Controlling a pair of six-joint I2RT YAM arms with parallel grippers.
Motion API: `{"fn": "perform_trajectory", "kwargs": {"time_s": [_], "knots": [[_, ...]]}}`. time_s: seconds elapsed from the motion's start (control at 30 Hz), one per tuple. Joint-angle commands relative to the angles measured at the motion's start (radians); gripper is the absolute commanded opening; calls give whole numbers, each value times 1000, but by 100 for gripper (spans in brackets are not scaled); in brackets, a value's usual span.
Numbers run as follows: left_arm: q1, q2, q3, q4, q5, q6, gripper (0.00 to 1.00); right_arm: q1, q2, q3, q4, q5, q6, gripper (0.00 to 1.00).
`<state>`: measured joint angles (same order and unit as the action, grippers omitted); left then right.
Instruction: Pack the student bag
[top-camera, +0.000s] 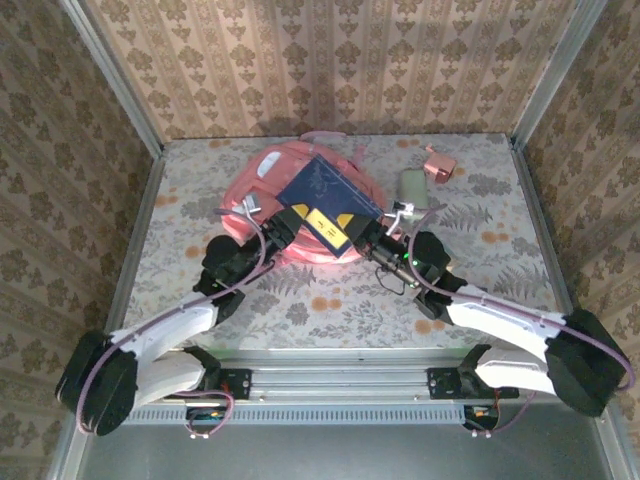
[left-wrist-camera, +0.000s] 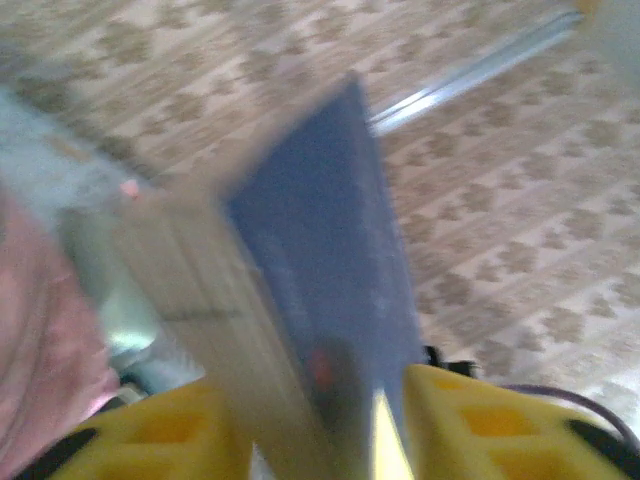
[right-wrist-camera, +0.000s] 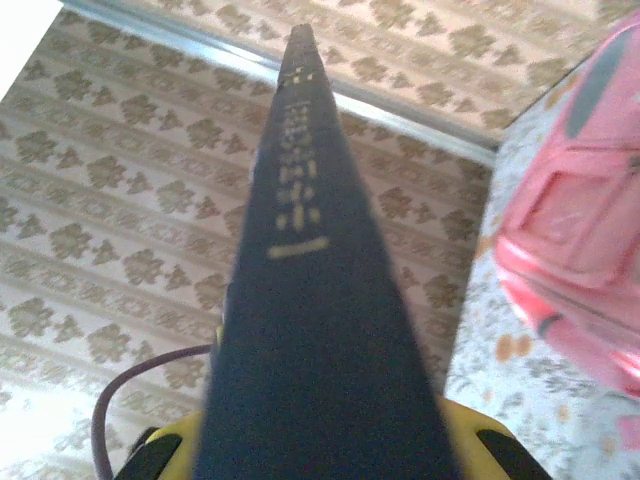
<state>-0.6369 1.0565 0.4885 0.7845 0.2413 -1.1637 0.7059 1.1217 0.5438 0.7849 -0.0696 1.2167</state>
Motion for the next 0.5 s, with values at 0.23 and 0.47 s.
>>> {"fn": "perform_trajectory", "kwargs": {"time_s": [0.23,0.47], "knots": [[96,137,479,-1033,70,576,62,-246,-425,-54,-649,29,-181,0],[169,495,756,-1156,302,697,54,-305,-503,-30,-896,19,-266,0]]}}
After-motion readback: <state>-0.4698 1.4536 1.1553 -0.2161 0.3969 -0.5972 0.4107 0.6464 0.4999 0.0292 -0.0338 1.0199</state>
